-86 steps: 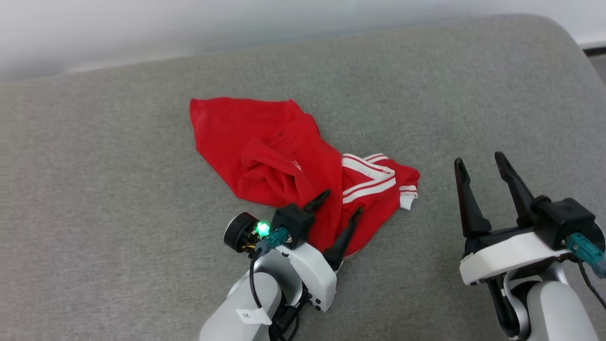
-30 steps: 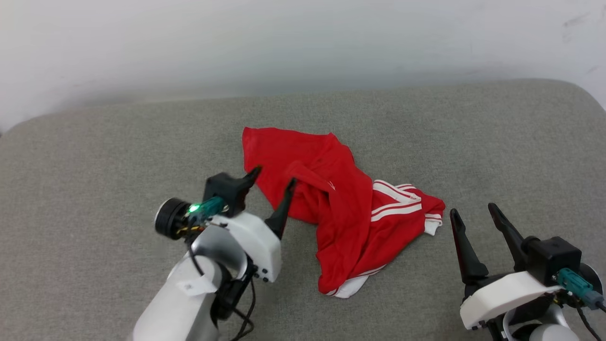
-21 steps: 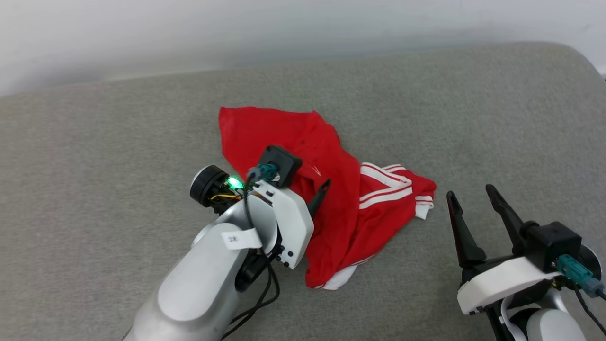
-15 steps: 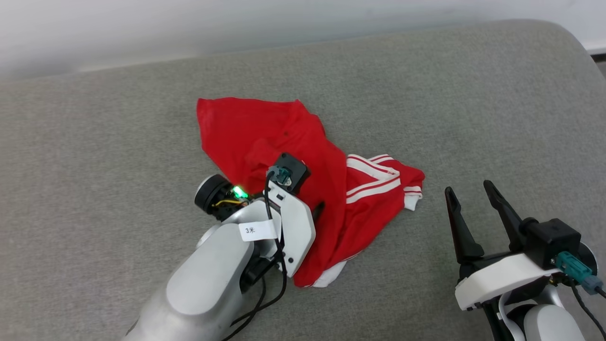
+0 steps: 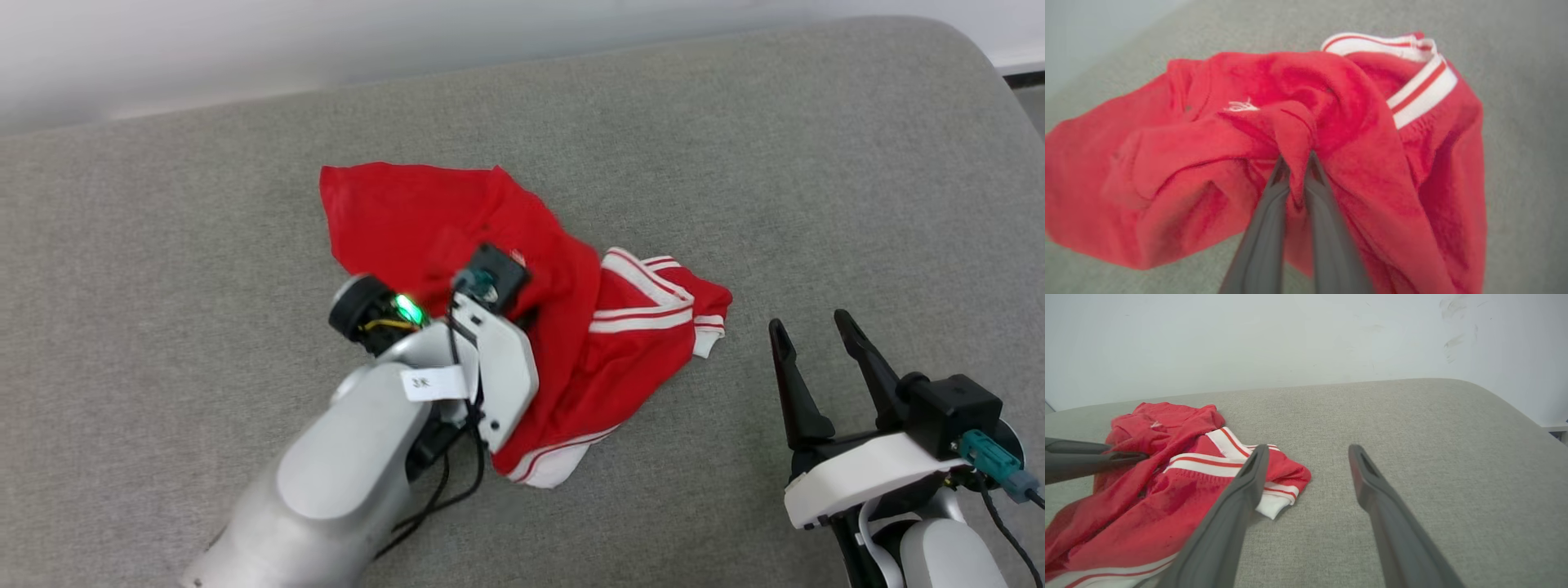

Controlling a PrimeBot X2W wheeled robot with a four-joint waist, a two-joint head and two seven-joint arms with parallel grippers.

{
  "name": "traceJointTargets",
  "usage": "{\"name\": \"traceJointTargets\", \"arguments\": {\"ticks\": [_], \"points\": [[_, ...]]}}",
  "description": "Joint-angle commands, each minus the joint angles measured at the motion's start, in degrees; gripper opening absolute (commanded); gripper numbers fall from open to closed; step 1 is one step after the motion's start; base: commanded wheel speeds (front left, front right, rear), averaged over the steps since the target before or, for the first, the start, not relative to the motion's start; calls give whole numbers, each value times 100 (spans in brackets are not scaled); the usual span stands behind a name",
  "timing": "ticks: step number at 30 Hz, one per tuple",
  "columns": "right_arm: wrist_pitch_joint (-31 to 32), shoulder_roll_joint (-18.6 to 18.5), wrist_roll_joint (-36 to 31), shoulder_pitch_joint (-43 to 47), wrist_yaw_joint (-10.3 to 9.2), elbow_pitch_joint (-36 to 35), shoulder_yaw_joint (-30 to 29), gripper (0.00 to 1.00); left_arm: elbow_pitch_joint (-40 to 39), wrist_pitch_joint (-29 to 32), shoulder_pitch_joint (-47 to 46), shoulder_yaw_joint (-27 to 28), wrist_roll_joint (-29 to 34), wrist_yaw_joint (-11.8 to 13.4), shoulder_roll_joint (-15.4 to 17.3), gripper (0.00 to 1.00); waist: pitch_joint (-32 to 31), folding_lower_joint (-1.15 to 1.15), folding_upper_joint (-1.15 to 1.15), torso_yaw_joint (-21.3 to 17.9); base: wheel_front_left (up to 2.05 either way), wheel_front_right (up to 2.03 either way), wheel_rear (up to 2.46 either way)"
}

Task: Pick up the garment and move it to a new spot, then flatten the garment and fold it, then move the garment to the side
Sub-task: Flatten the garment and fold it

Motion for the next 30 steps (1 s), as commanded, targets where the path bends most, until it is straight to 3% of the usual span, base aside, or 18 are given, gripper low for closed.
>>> {"name": "traceJointTargets", "arguments": {"ticks": [1, 10, 16, 19, 24, 25, 26, 30], "points": [[-21, 6, 18, -39, -2, 25, -20, 100, -96, -213, -89, 105, 6, 71, 39, 0, -63, -1, 0, 41, 0, 0, 0], [51, 6, -7, 81, -2, -10, -82, 100, -851, -805, 480, 1129, -383, 886, 663, 0, -255, -1, 0, 323, 0, 0, 0], [48, 5, 38, 108, -2, -59, -63, 100, -1214, -720, 1854, 1927, -1039, 1569, 1071, 0, -198, -1, 0, 413, 0, 0, 0], [54, 5, 30, 116, -2, -76, -101, 100, -1385, -713, 2460, 2042, -1235, 1734, 1084, 0, -176, -1, 0, 438, 0, 0, 0], [88, 5, -19, 93, -2, -85, -192, 100, -1643, -806, 2962, 2001, -1350, 1805, 968, 3, -205, -1, 0, 506, 0, 0, 0], [94, 5, -43, 76, -2, -95, -199, 100, -1689, -844, 2992, 1995, -1369, 1804, 935, 30, -222, -1, 0, 512, 0, 0, 0], [101, 5, -61, 68, -2, -92, -222, 100, -1737, -910, 2985, 1967, -1316, 1799, 917, 100, -257, -1, 0, 523, 0, 0, 0], [146, 5, -123, 70, -3, -117, -258, 100, -1944, -1320, 2901, 1954, -1089, 1852, 915, 100, -421, -1, 0, 512, 0, 0, 0]]}}
